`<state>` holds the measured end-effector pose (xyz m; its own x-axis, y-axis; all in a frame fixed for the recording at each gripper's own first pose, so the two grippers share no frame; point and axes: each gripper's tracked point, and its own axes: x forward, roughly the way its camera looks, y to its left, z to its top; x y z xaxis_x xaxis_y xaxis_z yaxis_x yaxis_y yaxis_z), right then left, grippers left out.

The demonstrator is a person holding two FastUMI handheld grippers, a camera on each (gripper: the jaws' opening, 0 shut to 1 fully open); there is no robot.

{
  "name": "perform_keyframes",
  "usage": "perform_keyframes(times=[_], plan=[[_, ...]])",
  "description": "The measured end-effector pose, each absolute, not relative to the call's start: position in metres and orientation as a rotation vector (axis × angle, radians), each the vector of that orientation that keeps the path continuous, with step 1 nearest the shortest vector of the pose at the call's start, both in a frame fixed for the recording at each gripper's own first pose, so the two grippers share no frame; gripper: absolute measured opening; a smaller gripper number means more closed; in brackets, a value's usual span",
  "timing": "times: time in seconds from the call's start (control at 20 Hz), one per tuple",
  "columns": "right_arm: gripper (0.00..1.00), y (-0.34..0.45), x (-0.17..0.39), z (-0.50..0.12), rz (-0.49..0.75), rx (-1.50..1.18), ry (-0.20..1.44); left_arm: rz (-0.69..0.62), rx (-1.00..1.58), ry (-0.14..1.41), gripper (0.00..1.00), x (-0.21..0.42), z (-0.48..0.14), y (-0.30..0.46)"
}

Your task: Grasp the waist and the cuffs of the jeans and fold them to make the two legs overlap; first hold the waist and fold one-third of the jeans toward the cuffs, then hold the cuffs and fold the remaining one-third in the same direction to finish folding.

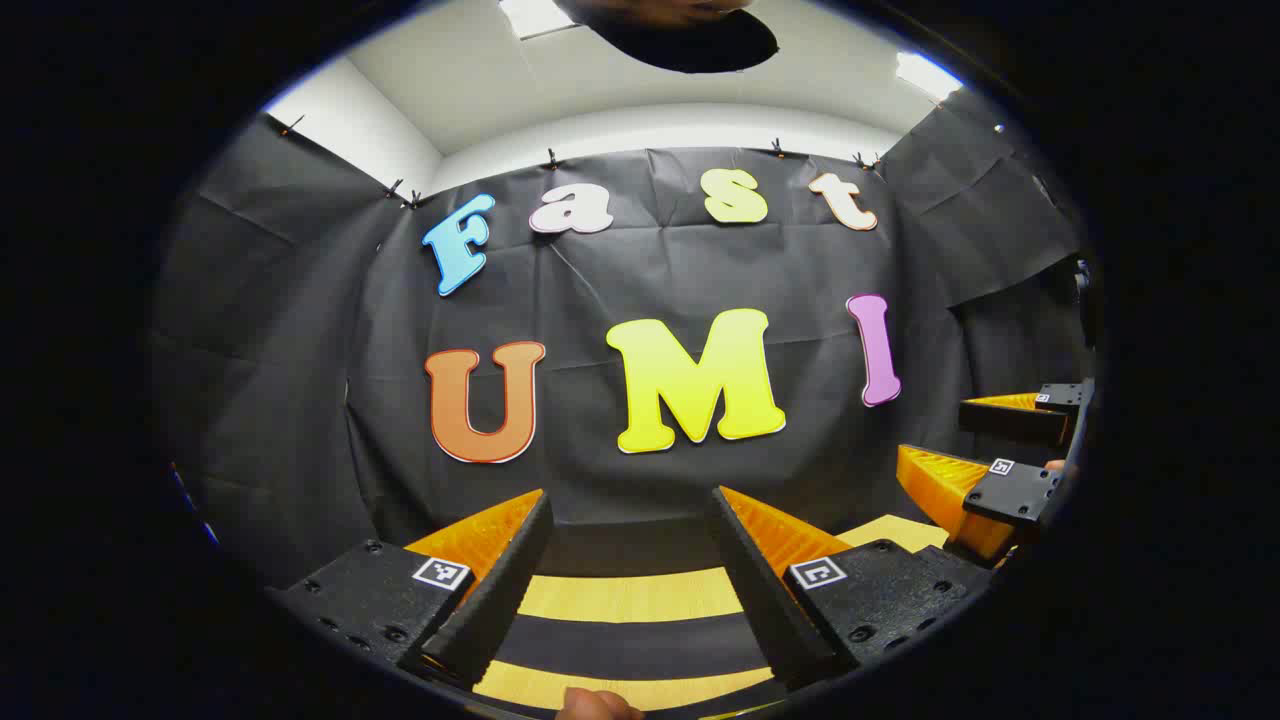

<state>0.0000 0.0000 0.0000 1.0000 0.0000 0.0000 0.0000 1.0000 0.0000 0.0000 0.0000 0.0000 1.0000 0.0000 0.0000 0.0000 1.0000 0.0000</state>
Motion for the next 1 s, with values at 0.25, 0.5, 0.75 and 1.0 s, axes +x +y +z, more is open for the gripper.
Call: perform_keyframes(times=[0.25, 0.5, 0.75, 1.0], plan=[[0.94, 0.008, 0.000, 0.008, -0.001, 0.001, -0.015, -0.037, -0.061, -0.007, 0.99, -0.004, 0.002, -0.004], [0.94, -0.004, 0.000, 0.012, -0.043, 0.030, -0.028, -0.036, -0.078, -0.007, 1.00, -0.001, 0.003, -0.002], [0.94, -0.009, -0.003, 0.012, -0.051, 0.017, -0.018, -0.030, -0.056, -0.003, 1.00, -0.003, -0.001, -0.001], [0.94, -0.007, -0.003, 0.009, -0.038, 0.028, -0.005, -0.017, -0.044, -0.002, 0.99, -0.006, 0.001, 0.002]])
